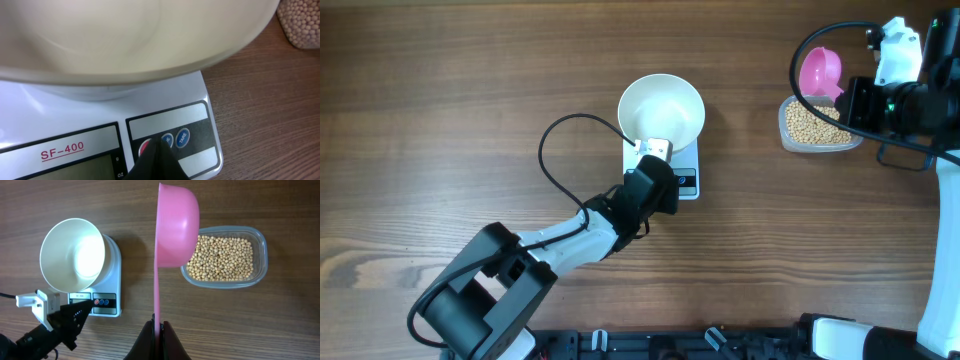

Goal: Scoop item into bowl and weigh 150g on scale

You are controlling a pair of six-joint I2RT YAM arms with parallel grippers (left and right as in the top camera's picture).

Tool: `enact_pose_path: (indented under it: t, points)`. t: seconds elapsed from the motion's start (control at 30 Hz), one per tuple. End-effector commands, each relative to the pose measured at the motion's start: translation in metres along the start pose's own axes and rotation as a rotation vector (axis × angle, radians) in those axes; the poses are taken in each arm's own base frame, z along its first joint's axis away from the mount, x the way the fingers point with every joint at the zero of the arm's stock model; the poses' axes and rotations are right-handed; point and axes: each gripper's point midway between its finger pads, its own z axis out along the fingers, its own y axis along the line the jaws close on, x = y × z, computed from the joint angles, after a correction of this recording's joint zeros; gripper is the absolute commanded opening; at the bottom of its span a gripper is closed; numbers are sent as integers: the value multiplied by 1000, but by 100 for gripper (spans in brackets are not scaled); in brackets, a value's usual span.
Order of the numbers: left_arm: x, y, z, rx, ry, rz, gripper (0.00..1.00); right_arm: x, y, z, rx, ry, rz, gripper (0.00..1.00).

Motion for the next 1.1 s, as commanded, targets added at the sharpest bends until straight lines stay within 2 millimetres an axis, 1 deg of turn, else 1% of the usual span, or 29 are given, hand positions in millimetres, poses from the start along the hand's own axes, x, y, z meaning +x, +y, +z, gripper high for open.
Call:
enact_pose_path:
  t: [0.0, 0.1, 0.23, 0.37, 0.5, 0.57, 0.67, 0.83, 1.07]
  points:
    - [9, 5, 5, -5, 26, 14, 4, -5, -1, -3, 8, -14, -11, 4]
    - [18, 9, 11, -18, 49, 17, 4, -5, -1, -2, 8, -14, -11, 4]
    - [16, 9, 11, -17, 39, 16, 4, -4, -1, -3, 8, -14, -11, 4]
    - [17, 10, 13, -22, 44, 17, 4, -4, -1, -3, 8, -14, -11, 4]
    - [10, 18, 13, -72, 2, 17, 4, -4, -1, -3, 8, -14, -11, 4]
    - [6, 17, 13, -70, -12, 15, 4, -4, -1, -3, 8, -14, -11, 4]
    - [7, 17, 13, -70, -10, 15, 4, -4, -1, -3, 8, -14, -11, 4]
    - [10, 12, 14, -38, 9, 13, 4, -4, -1, -3, 8, -14, -11, 4]
    - [23, 19, 22, -60, 43, 16, 4, -4, -1, -3, 8, -13, -11, 4]
